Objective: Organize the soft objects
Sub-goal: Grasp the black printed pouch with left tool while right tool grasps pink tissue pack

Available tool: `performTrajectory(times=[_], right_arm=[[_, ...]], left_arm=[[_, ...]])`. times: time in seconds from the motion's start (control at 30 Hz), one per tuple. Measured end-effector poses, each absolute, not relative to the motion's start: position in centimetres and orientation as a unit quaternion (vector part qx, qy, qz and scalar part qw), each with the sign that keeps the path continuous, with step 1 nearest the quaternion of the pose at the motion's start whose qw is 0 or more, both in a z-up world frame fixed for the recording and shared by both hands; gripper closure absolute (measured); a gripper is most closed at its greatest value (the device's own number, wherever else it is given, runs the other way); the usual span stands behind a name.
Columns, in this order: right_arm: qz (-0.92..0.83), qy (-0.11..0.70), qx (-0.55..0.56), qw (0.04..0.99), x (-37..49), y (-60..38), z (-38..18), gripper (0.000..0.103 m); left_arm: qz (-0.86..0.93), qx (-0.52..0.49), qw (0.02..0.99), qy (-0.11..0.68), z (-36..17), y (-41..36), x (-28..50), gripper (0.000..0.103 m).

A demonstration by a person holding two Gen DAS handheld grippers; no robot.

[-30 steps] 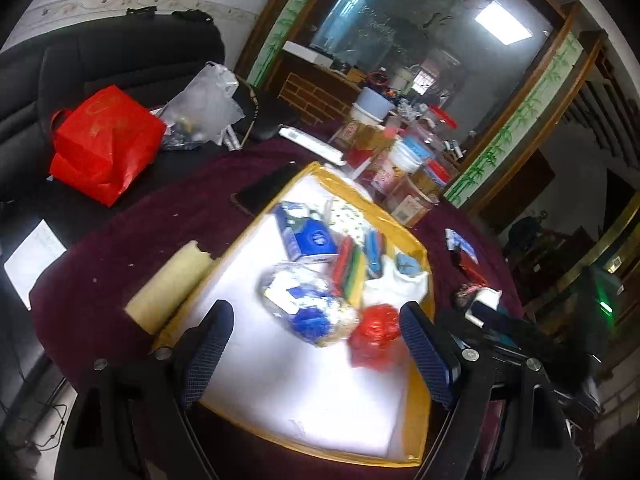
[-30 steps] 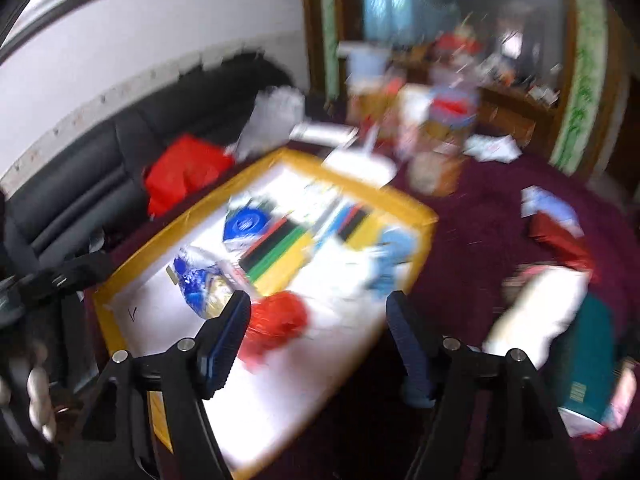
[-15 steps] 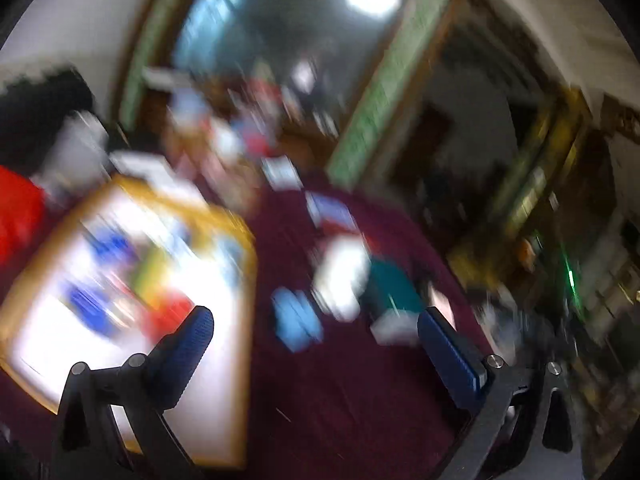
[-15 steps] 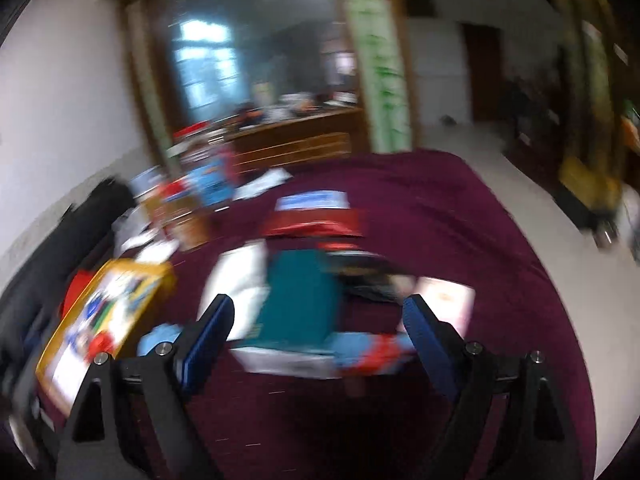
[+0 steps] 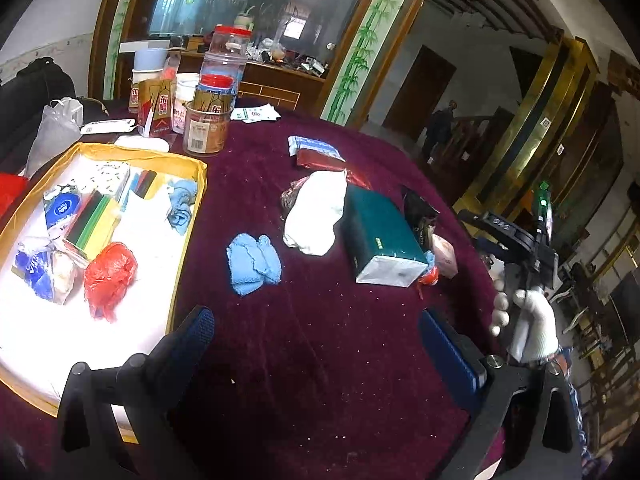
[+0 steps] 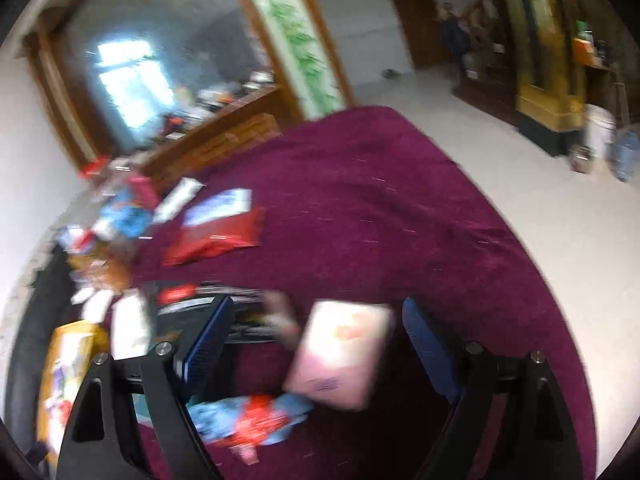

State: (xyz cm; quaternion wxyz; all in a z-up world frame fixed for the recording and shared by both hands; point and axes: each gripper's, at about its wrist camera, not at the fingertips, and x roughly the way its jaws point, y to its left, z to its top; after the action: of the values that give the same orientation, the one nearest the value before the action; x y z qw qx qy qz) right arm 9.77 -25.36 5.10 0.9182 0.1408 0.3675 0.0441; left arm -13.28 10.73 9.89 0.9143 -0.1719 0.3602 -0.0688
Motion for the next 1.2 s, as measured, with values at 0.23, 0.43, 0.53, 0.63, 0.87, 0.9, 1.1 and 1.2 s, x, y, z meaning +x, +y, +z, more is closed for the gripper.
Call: performTrajectory(times=[0.23, 0.43, 0.53, 0.63, 0.87, 0.9, 1.1, 1.2], right_arm=[[0.031, 0.423, 0.067, 0.903, 10.3, -22.7, 1.8, 0.025], [0.034, 0.45, 0.063, 0.89, 11.2, -22.7, 0.5, 0.051], [0.028, 0.446, 0.07, 0.892, 10.6, -23.5, 0.5, 0.051], [0.019, 0.444, 0.073, 0.893, 10.3, -24.3, 0.6, 0.051], [0.028, 0.451, 0.128, 0.883, 10.5, -26.2, 0.6, 0.05], [0.029, 0.452, 0.132, 0.882, 10.5, -26.4, 0.6, 0.05], [0.03, 0.454, 0.132, 0.881, 10.6, -26.5, 0.5, 0.049], [0.025, 0.454, 0.118, 0.883, 10.5, -26.2, 0.6, 0.049]], left_arm=[[-0.087, -0.157, 0.918, 0.353, 11.6, 9.1, -10.5, 0.001], [-0.136, -0.149, 0.914, 0.352, 13.3, 4.6, -4.3, 0.001], [-0.151, -0.163, 0.904, 0.364, 13.2, 2.7, -0.4, 0.001], [-0.151, -0.143, 0.899, 0.386, 12.4, 0.4, 3.4, 0.001], [-0.182, -0.068, 0.894, 0.404, 10.1, -4.5, 8.5, 0.001], [-0.187, -0.061, 0.893, 0.404, 9.8, -4.9, 8.7, 0.001], [-0.175, 0.045, 0.89, 0.418, 7.2, -9.3, 10.9, 0.001], [-0.168, 0.07, 0.887, 0.424, 6.6, -10.6, 11.3, 0.012]])
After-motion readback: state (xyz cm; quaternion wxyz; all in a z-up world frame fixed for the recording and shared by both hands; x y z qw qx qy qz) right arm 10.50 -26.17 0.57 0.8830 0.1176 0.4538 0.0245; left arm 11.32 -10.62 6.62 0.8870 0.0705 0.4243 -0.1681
